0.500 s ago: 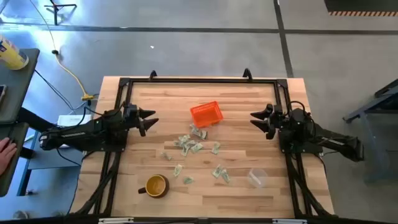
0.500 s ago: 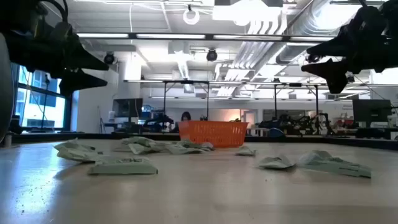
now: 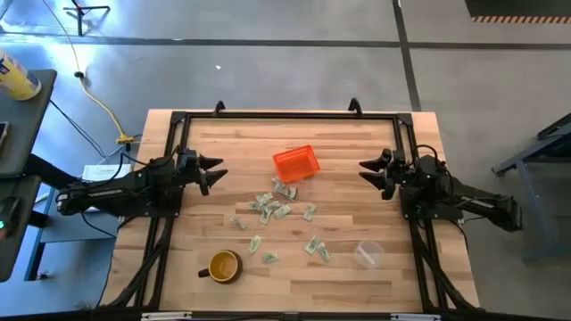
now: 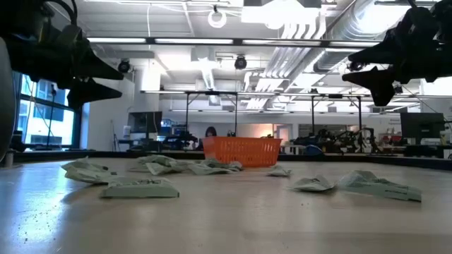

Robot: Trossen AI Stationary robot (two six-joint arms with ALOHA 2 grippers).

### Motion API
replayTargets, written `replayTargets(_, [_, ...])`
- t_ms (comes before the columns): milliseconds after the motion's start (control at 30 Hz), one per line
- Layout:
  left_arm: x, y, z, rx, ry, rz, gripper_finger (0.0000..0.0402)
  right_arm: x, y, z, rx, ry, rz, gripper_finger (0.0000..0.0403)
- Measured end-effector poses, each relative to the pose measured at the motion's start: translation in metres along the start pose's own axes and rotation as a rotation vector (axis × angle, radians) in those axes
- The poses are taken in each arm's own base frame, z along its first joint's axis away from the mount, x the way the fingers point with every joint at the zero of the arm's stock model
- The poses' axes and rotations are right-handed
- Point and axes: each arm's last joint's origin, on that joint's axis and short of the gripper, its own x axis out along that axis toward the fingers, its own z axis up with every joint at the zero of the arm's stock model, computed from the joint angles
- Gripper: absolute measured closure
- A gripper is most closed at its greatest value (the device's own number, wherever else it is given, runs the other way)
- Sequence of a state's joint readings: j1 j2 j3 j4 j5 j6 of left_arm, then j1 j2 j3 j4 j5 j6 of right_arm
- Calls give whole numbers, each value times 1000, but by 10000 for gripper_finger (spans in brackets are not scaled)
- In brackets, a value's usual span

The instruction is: Pick and place items into bin

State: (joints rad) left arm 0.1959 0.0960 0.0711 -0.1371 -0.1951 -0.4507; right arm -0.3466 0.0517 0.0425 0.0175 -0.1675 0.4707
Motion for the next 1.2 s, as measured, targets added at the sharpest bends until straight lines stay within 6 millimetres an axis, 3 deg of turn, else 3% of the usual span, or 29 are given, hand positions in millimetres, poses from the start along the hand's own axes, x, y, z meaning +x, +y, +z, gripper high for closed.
replayTargets(1100, [0, 0, 0, 0, 1, 0, 94, 0, 0, 0, -3, -1, -2, 183])
replayTargets(1200, [0, 0, 1, -29, -8, -4, 94, 0, -2, 4, -69, -78, -110, 183])
